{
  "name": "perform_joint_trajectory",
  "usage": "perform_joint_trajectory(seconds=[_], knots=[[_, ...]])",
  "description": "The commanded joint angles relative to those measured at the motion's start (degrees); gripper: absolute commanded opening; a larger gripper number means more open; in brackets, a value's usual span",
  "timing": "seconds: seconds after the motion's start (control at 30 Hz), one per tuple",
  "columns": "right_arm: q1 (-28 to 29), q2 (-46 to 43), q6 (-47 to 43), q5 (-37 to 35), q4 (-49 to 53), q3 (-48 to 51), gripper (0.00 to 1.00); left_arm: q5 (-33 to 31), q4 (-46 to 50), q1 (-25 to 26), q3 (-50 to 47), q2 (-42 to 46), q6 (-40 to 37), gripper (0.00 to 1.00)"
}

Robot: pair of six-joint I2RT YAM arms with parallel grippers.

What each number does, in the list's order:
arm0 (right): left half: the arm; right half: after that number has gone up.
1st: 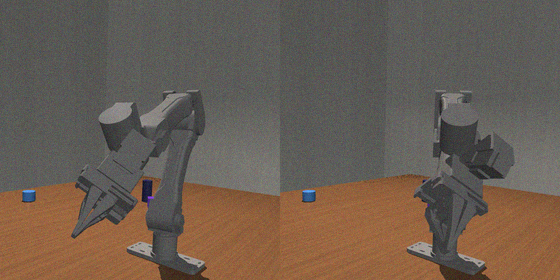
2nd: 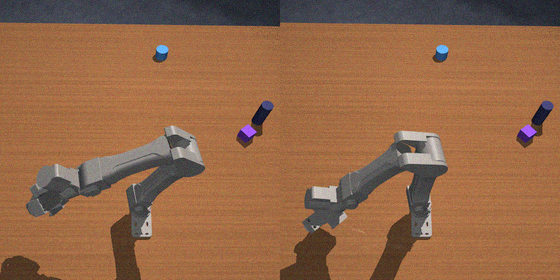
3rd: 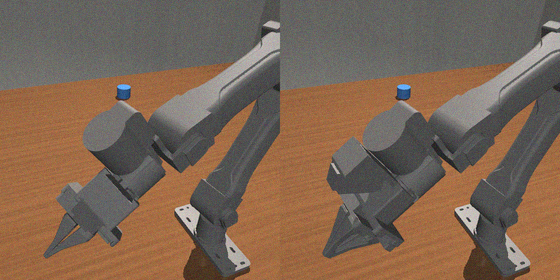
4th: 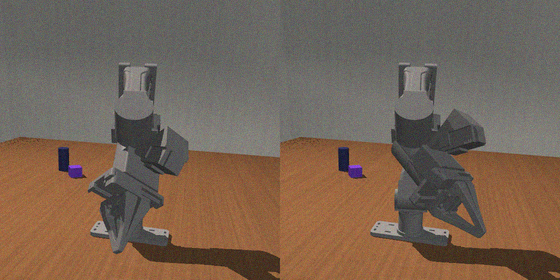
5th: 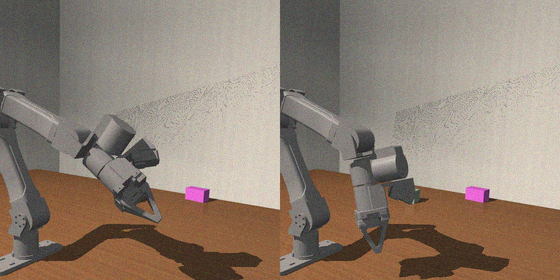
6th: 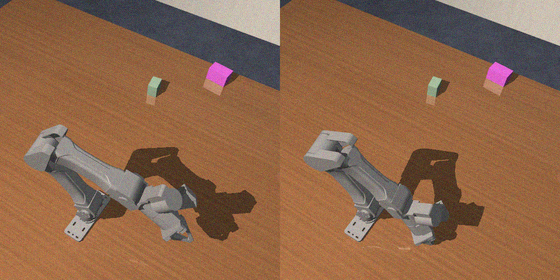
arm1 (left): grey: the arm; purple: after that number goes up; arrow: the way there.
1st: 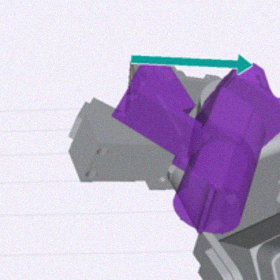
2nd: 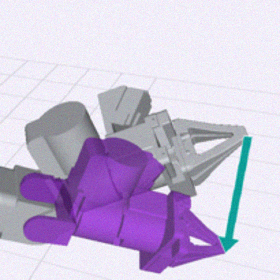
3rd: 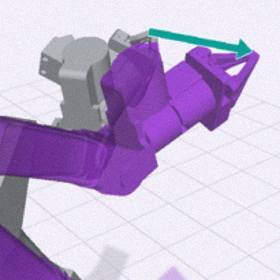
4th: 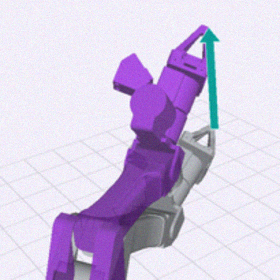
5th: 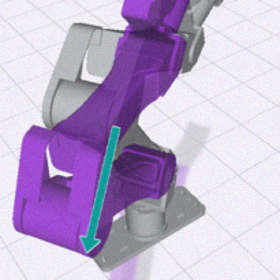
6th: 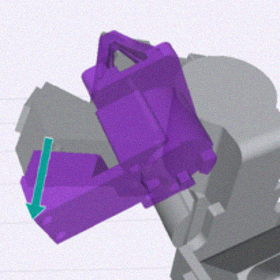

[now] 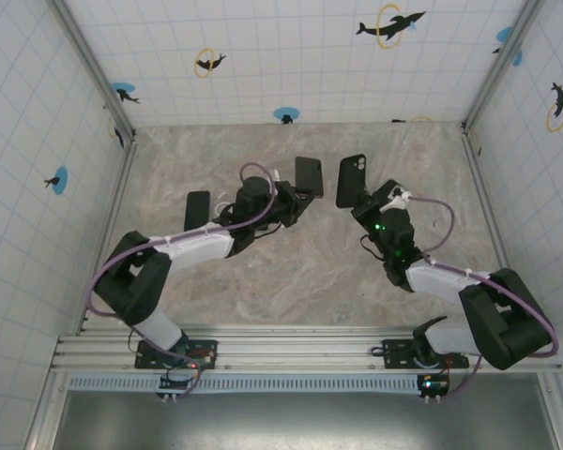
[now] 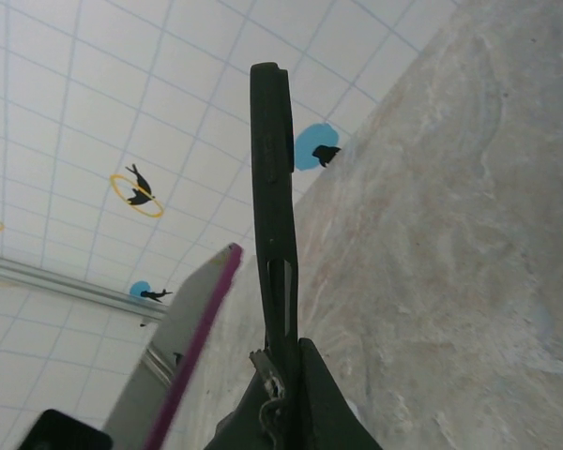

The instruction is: Take the phone out of the phone case

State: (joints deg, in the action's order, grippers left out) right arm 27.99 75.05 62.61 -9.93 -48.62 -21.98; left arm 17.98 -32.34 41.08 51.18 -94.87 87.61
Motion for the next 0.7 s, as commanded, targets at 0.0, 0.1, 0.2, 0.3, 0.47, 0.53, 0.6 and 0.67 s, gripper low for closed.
perform_joint_trajectory(seconds=[0.0, 0.1, 0.2, 0.3, 0.47, 0.53, 0.6, 0.67], knots=[[-0.87, -0.35, 2.83, 0.89, -1.50, 1.99, 0.02, 1.18, -5.01, -0.12, 0.03, -2.61, -2.18, 0.00], [-1.27, 0.00, 3.91, 1.13, -2.15, 3.15, 0.02, 1.31, -5.64, -0.05, -0.11, -5.25, -2.53, 0.01], [-1.44, 0.44, 5.61, 0.83, -3.93, 4.80, 0.02, 1.62, -7.57, -0.12, -0.04, -8.01, -1.78, 0.02], [-1.36, 1.06, 6.30, 0.81, -5.10, 5.63, 0.02, 1.86, -8.96, -0.04, 0.82, -11.12, -1.66, 0.02], [-1.01, 2.03, 6.81, 0.54, -6.07, 6.33, 0.02, 3.94, -10.73, -0.04, 2.30, -15.62, -0.96, 0.03], [-0.81, 2.21, 7.13, 0.08, -6.67, 6.76, 0.02, 4.41, -11.28, -0.08, 2.66, -16.77, -0.95, 0.04], [-0.66, 2.45, 7.34, -0.16, -7.02, 6.82, 0.02, 4.77, -11.08, -0.07, 3.04, -17.69, -1.13, 0.04], [-0.34, 2.80, 7.35, -0.26, -7.10, 6.85, 0.02, 5.20, -11.57, -0.08, 3.07, -18.48, -1.13, 0.04]])
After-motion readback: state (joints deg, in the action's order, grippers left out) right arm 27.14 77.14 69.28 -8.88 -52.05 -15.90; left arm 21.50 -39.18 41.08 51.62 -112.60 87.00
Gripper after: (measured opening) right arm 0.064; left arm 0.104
